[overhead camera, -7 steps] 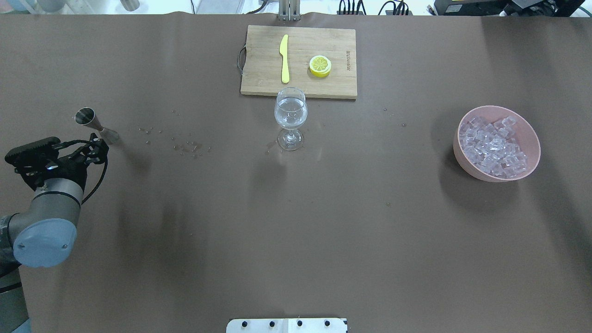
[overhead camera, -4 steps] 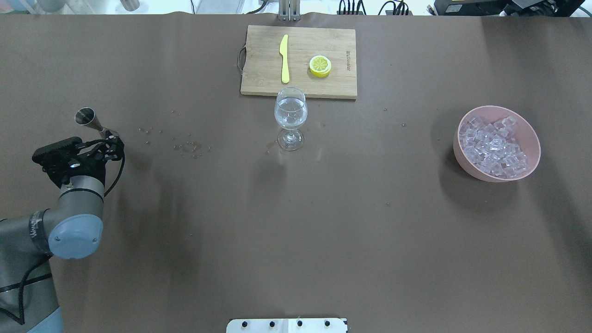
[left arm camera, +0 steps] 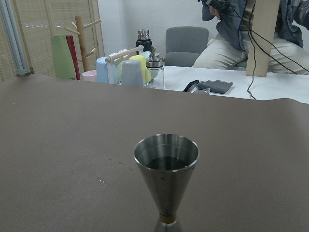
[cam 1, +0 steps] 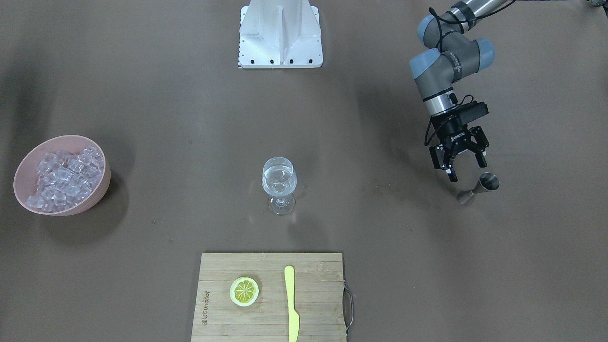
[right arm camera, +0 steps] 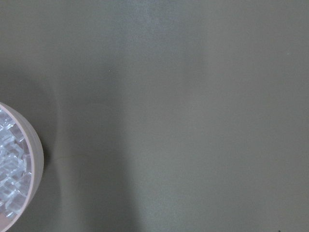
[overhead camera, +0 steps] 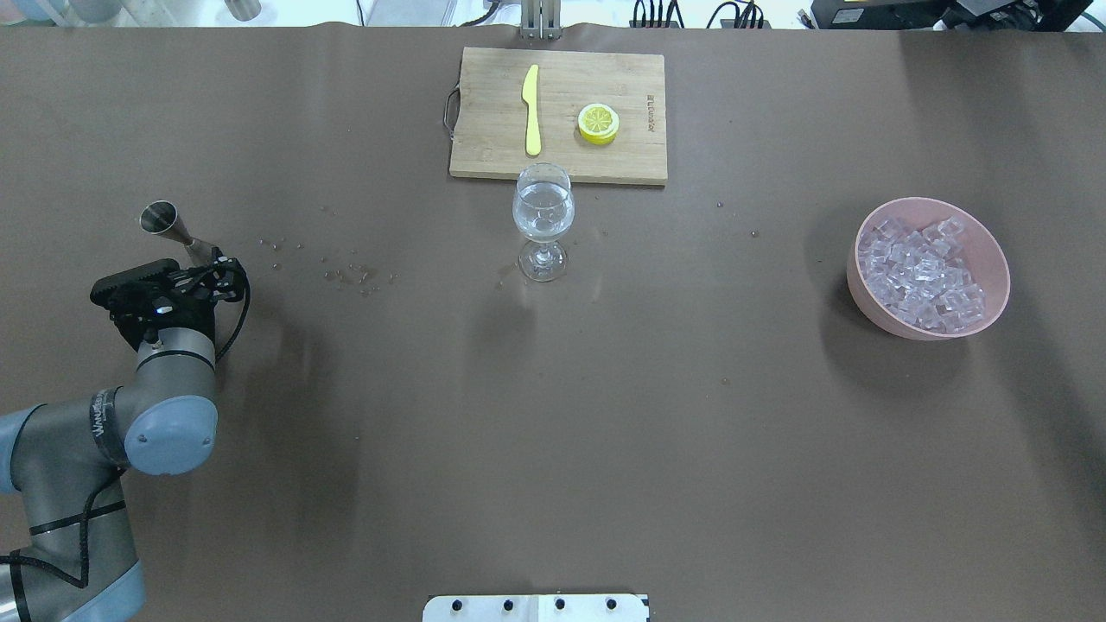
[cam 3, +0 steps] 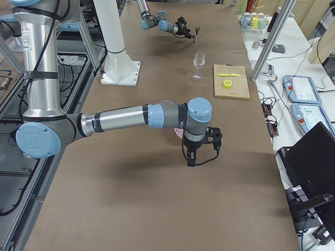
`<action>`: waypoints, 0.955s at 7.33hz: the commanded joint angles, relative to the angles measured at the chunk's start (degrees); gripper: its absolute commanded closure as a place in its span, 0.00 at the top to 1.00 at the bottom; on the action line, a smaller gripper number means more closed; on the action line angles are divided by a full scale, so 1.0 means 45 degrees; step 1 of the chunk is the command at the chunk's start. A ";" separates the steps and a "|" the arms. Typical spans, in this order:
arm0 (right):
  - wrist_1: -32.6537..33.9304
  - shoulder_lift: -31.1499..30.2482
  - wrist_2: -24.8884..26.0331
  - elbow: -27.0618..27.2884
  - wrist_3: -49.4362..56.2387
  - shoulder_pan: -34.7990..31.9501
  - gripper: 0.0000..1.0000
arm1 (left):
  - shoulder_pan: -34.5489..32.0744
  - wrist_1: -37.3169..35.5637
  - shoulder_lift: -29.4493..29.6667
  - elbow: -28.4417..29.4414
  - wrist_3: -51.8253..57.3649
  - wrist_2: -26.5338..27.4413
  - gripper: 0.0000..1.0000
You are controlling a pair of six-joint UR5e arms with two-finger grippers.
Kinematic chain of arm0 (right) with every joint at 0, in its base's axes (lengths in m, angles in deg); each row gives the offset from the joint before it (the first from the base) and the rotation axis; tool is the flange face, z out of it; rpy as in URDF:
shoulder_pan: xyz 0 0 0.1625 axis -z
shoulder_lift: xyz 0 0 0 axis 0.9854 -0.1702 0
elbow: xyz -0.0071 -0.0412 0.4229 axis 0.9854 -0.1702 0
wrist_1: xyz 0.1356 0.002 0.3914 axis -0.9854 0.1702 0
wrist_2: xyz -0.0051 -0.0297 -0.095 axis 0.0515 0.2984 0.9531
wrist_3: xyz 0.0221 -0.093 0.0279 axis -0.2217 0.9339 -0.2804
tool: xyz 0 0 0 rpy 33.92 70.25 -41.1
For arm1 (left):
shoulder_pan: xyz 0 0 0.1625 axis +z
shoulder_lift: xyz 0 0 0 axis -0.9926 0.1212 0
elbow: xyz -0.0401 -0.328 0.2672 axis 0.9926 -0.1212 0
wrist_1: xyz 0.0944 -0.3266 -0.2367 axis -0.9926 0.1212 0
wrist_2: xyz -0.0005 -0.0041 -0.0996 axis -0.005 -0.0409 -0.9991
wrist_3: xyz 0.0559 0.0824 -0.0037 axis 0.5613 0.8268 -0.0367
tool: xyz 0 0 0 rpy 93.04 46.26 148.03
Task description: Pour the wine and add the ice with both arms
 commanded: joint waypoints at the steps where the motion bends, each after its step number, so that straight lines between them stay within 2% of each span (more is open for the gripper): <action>1: 0.0000 0.0000 0.0000 0.0006 0.0000 0.0003 1.00 | 0.0000 -0.0007 0.0061 0.0484 0.0060 0.0255 0.98; 3: 0.0000 0.0000 0.0000 0.0007 0.0000 -0.0016 1.00 | 0.0000 0.0013 0.0645 0.1127 0.0041 0.0277 0.98; 7: 0.0000 0.0000 0.0000 0.0006 0.0000 -0.0016 1.00 | -0.0525 0.0013 0.0648 0.1111 0.0080 0.0277 0.98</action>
